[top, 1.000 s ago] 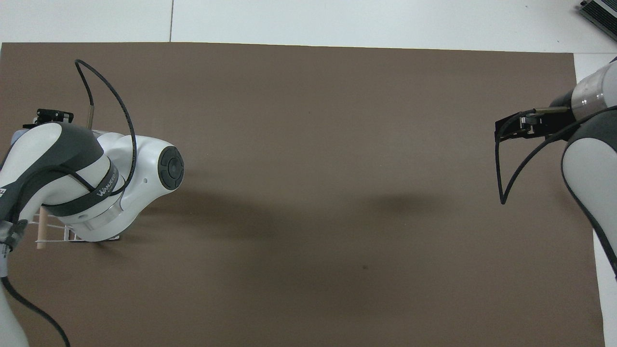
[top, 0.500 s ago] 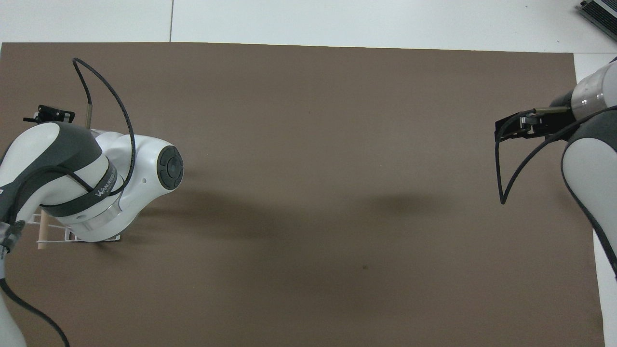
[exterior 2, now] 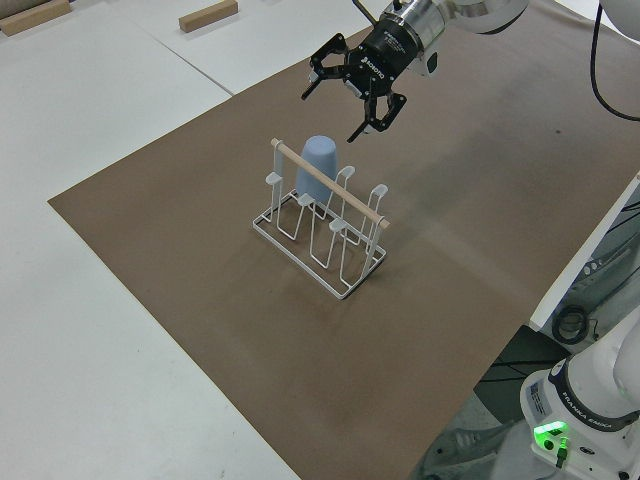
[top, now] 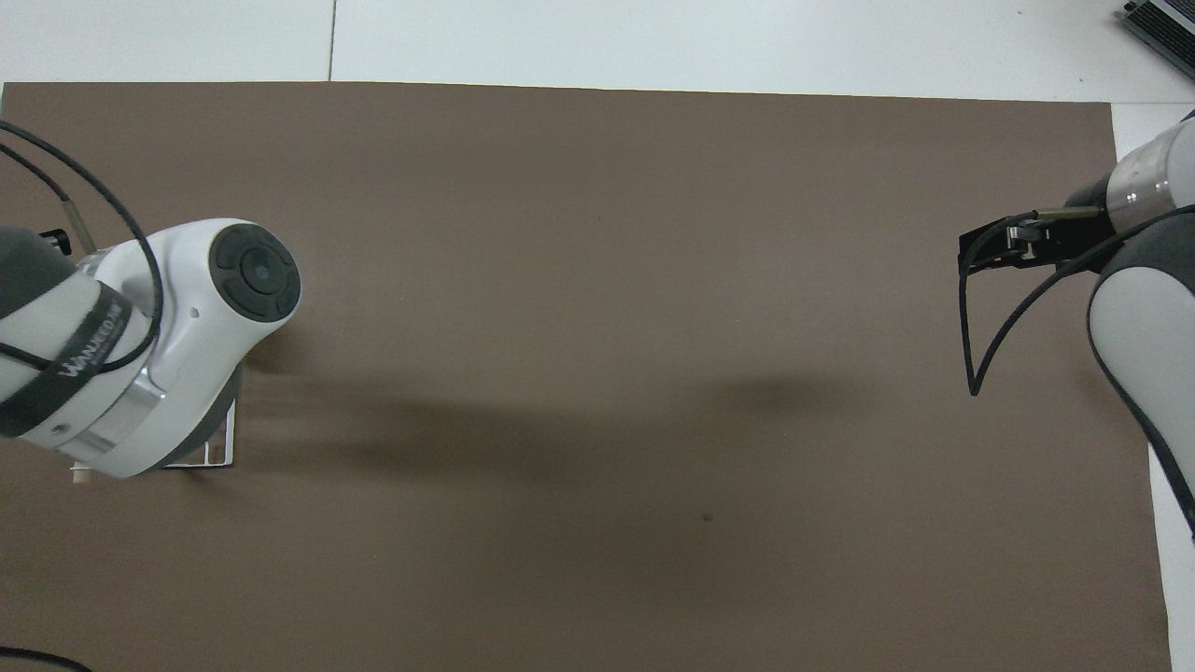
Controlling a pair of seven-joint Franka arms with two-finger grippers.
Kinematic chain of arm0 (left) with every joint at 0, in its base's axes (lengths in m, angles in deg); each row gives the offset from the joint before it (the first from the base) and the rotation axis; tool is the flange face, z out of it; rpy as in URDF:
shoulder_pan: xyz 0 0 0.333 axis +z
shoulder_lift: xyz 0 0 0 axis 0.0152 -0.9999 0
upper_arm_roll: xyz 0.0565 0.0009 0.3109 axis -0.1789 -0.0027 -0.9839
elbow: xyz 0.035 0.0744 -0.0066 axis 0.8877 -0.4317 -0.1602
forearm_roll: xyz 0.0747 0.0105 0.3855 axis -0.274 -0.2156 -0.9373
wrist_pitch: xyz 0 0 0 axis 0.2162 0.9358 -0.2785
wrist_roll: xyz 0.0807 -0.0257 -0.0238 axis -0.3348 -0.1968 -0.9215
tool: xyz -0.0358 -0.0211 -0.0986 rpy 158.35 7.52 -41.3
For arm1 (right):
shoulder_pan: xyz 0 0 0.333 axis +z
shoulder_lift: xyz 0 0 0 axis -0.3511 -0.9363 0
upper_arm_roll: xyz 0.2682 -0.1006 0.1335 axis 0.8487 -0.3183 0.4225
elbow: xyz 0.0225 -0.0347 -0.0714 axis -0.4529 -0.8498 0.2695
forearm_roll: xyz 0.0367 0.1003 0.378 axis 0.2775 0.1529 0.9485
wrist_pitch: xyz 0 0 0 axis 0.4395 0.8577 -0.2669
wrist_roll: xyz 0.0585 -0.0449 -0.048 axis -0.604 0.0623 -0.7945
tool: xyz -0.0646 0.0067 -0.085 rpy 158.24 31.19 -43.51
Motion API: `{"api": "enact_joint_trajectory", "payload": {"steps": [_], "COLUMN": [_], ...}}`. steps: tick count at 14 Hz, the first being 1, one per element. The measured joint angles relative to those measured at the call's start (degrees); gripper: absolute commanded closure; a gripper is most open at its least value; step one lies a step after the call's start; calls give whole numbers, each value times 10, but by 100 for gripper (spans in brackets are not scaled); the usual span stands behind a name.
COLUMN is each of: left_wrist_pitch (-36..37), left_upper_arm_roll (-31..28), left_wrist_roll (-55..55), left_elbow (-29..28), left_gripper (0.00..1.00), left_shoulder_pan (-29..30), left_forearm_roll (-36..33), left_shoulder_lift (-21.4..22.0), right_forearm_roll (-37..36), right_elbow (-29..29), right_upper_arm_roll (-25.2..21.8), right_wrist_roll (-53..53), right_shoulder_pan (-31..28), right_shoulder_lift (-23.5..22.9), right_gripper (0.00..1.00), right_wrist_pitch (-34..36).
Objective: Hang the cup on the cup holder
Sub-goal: 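Open the left gripper and release the cup on the rack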
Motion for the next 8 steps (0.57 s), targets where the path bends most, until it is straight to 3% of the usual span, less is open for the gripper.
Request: {"api": "enact_joint_trajectory", "payload": {"steps": [2,5,8], "left_wrist_pitch": [23,35,35], "left_upper_arm_roll": [-5,-12,-16], "left_wrist_roll": [-11,-84,-188], "left_elbow": [41,57,58], "left_gripper": [0,0,0], "left_shoulder_pan": [2,24,35], "left_forearm_roll": [96,249,331], "left_shoulder_lift": [13,47,66], "right_forearm_roll": [0,0,0], "right_elbow": [0,0,0], "right_upper_arm_roll": [0,0,0], "right_wrist_roll": [0,0,0], "right_shoulder_pan": [0,0,0], "right_shoulder_lift": [0,0,0], "right_gripper": [0,0,0], "right_wrist_pitch": [0,0,0]}}
